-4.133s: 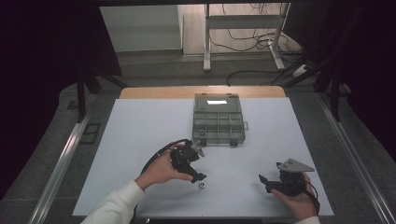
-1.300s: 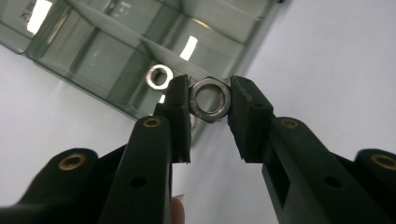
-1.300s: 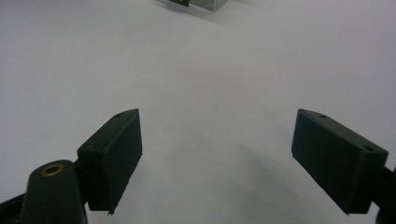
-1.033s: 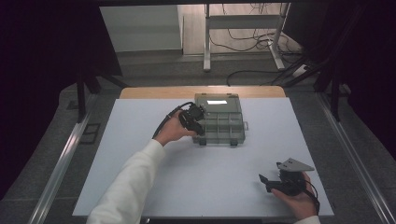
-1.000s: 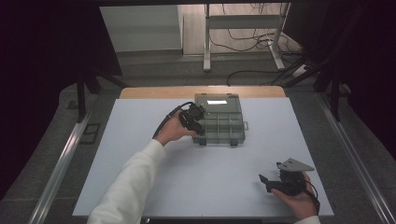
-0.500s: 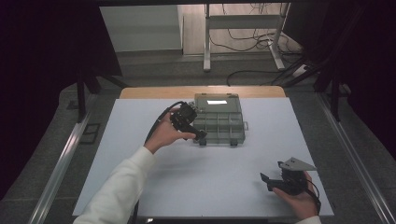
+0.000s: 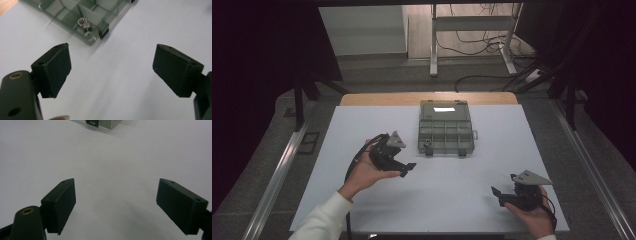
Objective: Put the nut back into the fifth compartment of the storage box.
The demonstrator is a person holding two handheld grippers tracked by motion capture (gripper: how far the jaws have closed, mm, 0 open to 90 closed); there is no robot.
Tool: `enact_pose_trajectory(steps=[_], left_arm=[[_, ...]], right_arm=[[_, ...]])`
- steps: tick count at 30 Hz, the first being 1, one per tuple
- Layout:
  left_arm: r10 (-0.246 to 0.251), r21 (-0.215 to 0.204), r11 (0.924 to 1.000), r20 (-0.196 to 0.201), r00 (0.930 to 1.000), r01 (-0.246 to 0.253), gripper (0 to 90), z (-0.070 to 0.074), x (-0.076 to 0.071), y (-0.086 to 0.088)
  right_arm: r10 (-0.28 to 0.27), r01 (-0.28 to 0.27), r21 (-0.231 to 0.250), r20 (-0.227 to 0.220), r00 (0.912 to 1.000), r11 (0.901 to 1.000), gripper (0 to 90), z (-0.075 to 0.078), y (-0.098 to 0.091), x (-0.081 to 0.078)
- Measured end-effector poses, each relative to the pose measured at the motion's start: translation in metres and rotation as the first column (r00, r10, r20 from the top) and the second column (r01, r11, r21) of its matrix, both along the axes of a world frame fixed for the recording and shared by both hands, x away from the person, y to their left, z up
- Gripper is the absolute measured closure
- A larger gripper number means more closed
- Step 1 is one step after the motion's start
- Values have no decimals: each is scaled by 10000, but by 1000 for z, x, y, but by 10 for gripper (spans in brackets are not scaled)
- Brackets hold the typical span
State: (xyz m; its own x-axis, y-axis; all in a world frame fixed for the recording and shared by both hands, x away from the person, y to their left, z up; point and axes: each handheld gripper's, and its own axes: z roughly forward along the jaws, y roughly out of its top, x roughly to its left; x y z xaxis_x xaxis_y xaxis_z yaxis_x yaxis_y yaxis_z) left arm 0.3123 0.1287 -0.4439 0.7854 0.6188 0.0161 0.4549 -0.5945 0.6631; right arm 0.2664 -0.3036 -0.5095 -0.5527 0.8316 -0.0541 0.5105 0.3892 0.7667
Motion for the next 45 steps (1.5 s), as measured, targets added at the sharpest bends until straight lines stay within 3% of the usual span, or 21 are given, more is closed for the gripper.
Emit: enact_pose_trajectory(steps=[6, 10, 15, 19, 23, 45], left_arm=[[600, -365, 9975, -230, 9979, -608, 157, -19, -23, 33], [1236, -472, 9911, -184, 9922, -1243, 159, -32, -35, 55], [2037, -588, 9769, -308, 9785, -2052, 161, -54, -43, 84], [2475, -653, 9659, -508, 9676, -2505, 164, -67, -45, 96], [2646, -725, 9608, -489, 9631, -2676, 164, -70, -44, 100], [2540, -742, 9637, -387, 9664, -2563, 163, -69, -42, 98]], right_arm=[[-22, 22, 64, 6, 10000, 10000, 160, 1, 0, 1], [52, -53, 141, 42, 10000, 9999, 159, 2, 1, 2], [239, -240, 197, 57, 9997, 9995, 157, 2, 3, 4], [343, -344, 212, 55, 9994, 9992, 156, 2, 5, 5], [389, -390, 209, 48, 9992, 9990, 155, 1, 6, 5], [322, -328, 499, 126, 9994, 9982, 147, 4, 0, 1]])
